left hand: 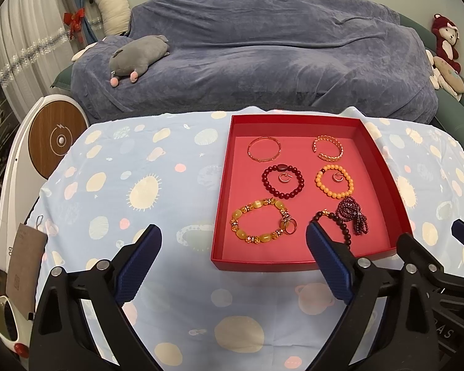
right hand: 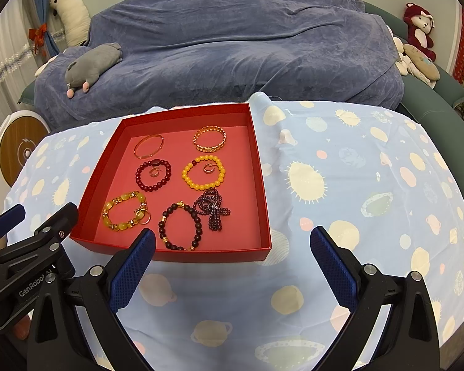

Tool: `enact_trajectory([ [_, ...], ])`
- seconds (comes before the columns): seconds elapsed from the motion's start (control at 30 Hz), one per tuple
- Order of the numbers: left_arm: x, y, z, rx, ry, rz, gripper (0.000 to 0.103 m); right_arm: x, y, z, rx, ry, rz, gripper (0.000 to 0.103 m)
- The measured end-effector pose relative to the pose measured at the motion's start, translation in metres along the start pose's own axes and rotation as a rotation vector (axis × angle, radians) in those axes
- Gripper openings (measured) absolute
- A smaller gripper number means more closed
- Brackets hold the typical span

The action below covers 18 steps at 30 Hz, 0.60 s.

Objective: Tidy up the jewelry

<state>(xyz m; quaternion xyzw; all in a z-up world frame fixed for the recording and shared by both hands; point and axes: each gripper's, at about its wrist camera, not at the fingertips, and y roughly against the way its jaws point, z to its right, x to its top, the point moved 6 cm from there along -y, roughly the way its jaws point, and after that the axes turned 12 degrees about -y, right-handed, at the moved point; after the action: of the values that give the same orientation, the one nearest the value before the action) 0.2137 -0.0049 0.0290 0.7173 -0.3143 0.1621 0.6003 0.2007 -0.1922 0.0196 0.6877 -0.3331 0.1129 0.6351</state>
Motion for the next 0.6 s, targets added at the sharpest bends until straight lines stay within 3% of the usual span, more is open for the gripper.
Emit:
enact_trajectory([
  [0.6, 0.0040, -0.0009, 0.0012, 0.000, -0.010, 0.003, 0.090, -0.0004, -0.0012, -0.0007, -0.002, -0.001, -0.002, 0.096],
])
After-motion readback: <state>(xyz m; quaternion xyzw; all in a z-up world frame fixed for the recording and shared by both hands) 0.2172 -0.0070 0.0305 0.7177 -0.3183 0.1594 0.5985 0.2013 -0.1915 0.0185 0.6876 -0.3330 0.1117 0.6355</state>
